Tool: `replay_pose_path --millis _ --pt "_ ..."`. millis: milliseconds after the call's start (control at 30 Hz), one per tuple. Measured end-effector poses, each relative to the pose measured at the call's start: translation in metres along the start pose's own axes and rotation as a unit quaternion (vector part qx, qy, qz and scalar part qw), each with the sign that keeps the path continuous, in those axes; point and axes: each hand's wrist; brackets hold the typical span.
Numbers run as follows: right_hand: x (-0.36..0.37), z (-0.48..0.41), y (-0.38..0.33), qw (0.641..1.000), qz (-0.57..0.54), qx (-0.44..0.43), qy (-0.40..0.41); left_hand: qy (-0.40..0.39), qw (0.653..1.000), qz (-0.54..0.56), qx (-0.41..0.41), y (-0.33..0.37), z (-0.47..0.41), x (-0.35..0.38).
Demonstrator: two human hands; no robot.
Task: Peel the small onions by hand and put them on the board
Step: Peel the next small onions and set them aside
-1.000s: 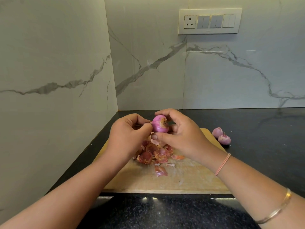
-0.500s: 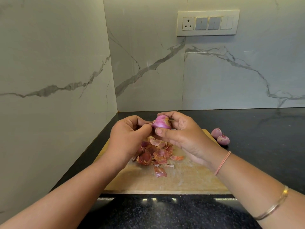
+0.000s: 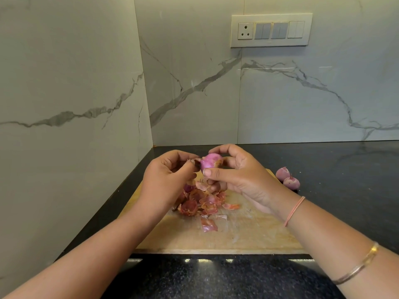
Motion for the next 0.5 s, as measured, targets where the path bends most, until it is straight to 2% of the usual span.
replay_pose_path --millis 100,233,500 --pt "0.0000 -0.0021 0.0034 0.996 0.073 -0.034 0.042 0.000 0.999 0.041 -0.024 0.0017 -0.0008 -0.0011" --pt "0.0049 -0.0042 0.0051 0.973 0.190 -0.093 0.090 -0.018 0.998 0.040 -0.045 0.0004 -0.0011 -0.0006" --pt "0.0045 -0.0049 0.0053 0.956 0.234 -0.132 0.118 -0.004 0.987 0.137 -0.088 0.0006 0.0006 0.0031"
Point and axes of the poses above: each hand's wrist, its own z-axis away from the middle knuckle, its own x-axis out of the palm, y = z × x, and after that the axes turned 13 degrees about x, right-handed
